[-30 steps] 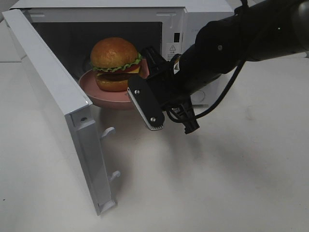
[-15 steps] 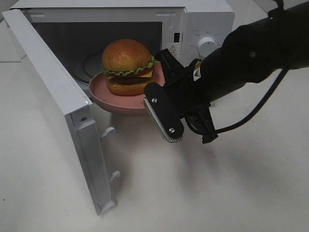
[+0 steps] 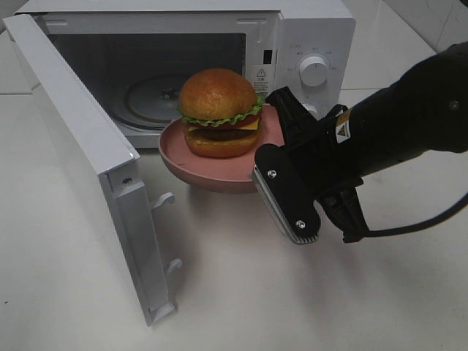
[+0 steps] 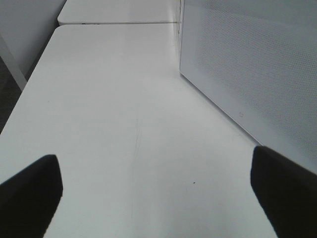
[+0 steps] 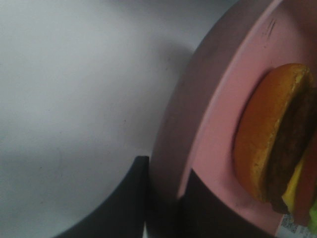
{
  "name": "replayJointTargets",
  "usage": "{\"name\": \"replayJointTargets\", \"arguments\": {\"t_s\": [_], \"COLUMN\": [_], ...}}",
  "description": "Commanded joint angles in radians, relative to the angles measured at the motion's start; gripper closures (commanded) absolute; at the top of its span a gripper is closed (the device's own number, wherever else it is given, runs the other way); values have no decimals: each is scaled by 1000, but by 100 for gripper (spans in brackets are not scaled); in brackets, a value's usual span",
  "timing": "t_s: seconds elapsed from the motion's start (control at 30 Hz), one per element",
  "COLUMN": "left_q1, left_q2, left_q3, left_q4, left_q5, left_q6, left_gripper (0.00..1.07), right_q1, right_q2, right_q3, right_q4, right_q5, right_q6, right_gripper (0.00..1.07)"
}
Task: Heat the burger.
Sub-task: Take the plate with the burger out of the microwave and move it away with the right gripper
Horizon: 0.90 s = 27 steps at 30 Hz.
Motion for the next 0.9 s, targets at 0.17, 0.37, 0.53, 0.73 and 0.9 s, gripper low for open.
{"name": "replayJointTargets", "arguments": {"t_s": [0.17,0.37,0.53,0.73,0.9], "left_q1": [0,0,0,0,0], "left_q2": [-21,-21,-21,-21,-21], "left_q3": [2,2,2,2,2], "left_q4": [3,3,3,3,3], "left_q5": [-1,-1,-1,-1,-1], "left_q6": [0,0,0,0,0], "left_gripper": [9,9,9,9,9], "right_q1": [0,0,0,0,0], "right_q2": [-86,-169,-228,-307,-373], "right_q3": [46,106,154,206,243], "right_q4": [0,-9,-9,-9,-9], "right_q5": [-72,-65,-65,-63,-42], "right_q6": [8,35,35,37,51], "right_gripper": [107,107,107,107,107]}}
